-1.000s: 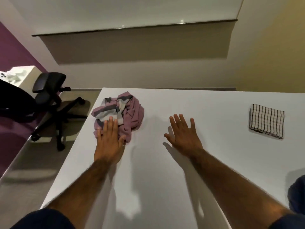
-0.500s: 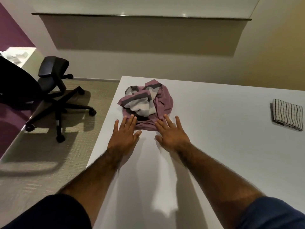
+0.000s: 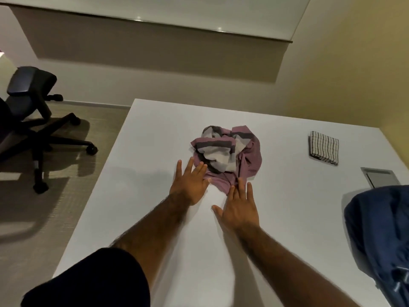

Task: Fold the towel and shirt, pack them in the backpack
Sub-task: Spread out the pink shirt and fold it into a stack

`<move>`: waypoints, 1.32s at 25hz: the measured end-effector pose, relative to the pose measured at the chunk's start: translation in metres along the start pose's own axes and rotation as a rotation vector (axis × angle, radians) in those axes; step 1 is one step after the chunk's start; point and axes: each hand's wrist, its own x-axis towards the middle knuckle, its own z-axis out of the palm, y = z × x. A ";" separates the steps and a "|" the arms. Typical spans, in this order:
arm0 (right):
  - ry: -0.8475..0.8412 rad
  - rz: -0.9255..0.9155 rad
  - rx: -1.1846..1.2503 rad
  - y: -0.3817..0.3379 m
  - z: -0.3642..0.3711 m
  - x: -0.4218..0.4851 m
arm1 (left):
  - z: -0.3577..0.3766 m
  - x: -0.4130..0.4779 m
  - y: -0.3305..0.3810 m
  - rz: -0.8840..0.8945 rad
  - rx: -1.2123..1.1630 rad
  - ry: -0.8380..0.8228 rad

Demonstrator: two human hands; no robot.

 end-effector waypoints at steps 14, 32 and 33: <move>0.545 -0.482 0.157 0.118 -0.021 -0.073 | -0.007 -0.043 0.070 0.130 -0.232 0.293; -0.195 -0.435 -0.159 0.115 -0.101 0.024 | 0.045 -0.091 0.089 0.062 -0.317 0.406; -0.154 -0.441 -0.202 0.113 -0.108 0.022 | 0.044 -0.089 0.088 0.056 -0.322 0.397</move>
